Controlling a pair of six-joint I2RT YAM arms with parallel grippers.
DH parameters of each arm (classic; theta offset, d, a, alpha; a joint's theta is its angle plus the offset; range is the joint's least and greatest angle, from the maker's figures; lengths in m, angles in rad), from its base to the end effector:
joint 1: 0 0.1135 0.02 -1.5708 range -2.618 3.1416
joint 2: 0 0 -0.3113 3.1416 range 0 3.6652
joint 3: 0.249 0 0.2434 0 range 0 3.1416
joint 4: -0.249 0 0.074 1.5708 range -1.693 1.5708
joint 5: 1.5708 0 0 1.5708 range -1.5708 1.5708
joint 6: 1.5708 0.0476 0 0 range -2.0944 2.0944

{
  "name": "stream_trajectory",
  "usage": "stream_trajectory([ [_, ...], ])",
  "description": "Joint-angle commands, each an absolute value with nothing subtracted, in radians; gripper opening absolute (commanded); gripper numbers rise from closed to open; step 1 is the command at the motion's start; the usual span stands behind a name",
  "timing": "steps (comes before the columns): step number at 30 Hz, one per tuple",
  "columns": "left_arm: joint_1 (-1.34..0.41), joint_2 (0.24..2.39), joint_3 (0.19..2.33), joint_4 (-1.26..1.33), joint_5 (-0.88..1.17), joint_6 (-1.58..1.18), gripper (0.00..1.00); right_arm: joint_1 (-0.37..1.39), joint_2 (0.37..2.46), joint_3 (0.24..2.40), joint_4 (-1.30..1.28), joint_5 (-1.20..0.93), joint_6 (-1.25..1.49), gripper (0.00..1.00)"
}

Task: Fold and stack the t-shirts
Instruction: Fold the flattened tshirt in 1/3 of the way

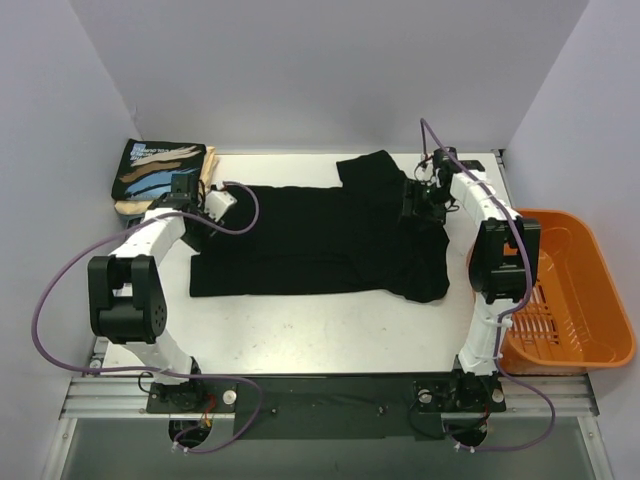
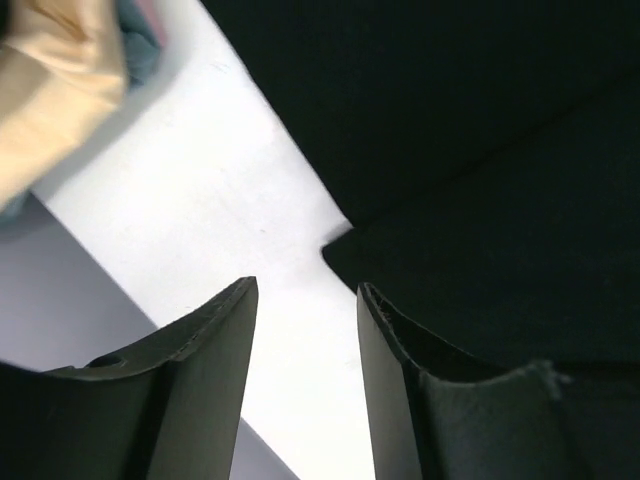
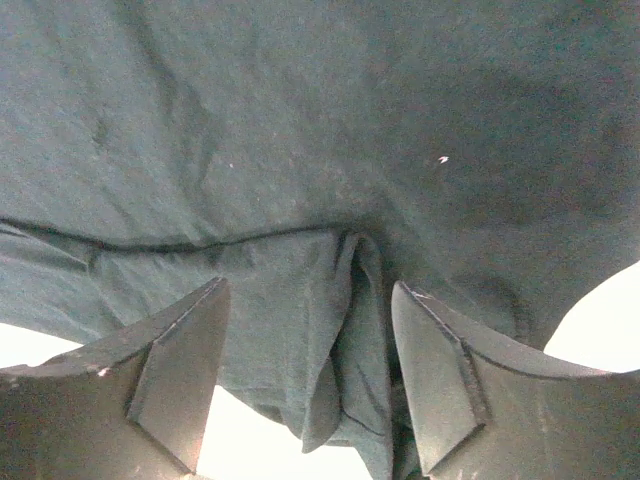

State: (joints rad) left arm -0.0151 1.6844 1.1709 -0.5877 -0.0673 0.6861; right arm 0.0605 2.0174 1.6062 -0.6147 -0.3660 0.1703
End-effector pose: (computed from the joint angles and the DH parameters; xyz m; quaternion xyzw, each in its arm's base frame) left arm 0.3452 -0.0020 0.2508 0.3265 0.9156 0.1074 0.2088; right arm 0.4542 0.0446 0.2537 0.0031 0.9483 0.2046 0.2427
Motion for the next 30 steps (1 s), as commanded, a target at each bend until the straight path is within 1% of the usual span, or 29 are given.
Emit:
stream_trajectory([
  [1,-0.008,1.640,1.285,-0.642,-0.031,0.681,0.55,0.064,1.913,1.672,-0.689,-0.301,0.205,0.71],
  [2,-0.011,1.629,1.295,-0.666,-0.009,0.699,0.55,0.064,1.872,1.661,-0.704,-0.284,0.206,0.72],
  [3,-0.014,1.599,1.293,-0.702,0.058,0.716,0.55,0.063,1.849,1.652,-0.716,-0.273,0.210,0.72],
  [5,-0.047,1.544,1.243,-0.767,0.132,0.800,0.55,0.064,1.793,1.609,-0.764,-0.250,0.216,0.71],
  [6,-0.086,1.528,1.174,-0.782,0.143,0.880,0.55,0.064,1.761,1.556,-0.802,-0.242,0.219,0.70],
  [9,-0.132,1.471,1.031,-0.798,0.127,1.009,0.56,0.064,1.698,1.412,-0.841,-0.226,0.232,0.66],
  [13,-0.143,1.485,0.944,-0.753,0.123,1.123,0.63,0.064,1.611,1.229,-0.830,-0.235,0.212,0.65],
  [15,-0.155,1.499,0.910,-0.697,0.111,1.137,0.65,0.055,1.605,1.181,-0.809,-0.238,0.206,0.65],
  [19,-0.181,1.543,0.868,-0.617,0.084,1.134,0.65,0.015,1.624,1.103,-0.714,-0.339,0.204,0.65],
  [21,-0.183,1.569,0.845,-0.575,0.054,1.117,0.64,0.006,1.660,1.100,-0.713,-0.336,0.224,0.63],
  [22,-0.183,1.584,0.832,-0.545,0.048,1.114,0.62,0.005,1.670,1.094,-0.709,-0.336,0.230,0.61],
  [24,-0.181,1.600,0.821,-0.519,0.028,1.104,0.49,-0.023,1.695,1.083,-0.698,-0.345,0.236,0.47],
  [25,-0.179,1.600,0.815,-0.512,0.020,1.098,0.29,-0.025,1.701,1.081,-0.698,-0.344,0.236,0.27],
  [26,-0.179,1.598,0.810,-0.505,0.017,1.097,0.21,-0.029,1.700,1.086,-0.698,-0.328,0.242,0.18],
  [27,-0.179,1.597,0.807,-0.503,0.014,1.097,0.03,-0.032,1.688,1.091,-0.698,-0.325,0.245,0.04],
  [28,-0.173,1.591,0.802,-0.497,0.009,1.097,0.00,-0.040,1.681,1.097,-0.698,-0.321,0.250,0.00],
  [30,-0.158,1.585,0.801,-0.503,0.008,1.100,0.00,-0.055,1.672,1.115,-0.706,-0.321,0.259,0.00],
])
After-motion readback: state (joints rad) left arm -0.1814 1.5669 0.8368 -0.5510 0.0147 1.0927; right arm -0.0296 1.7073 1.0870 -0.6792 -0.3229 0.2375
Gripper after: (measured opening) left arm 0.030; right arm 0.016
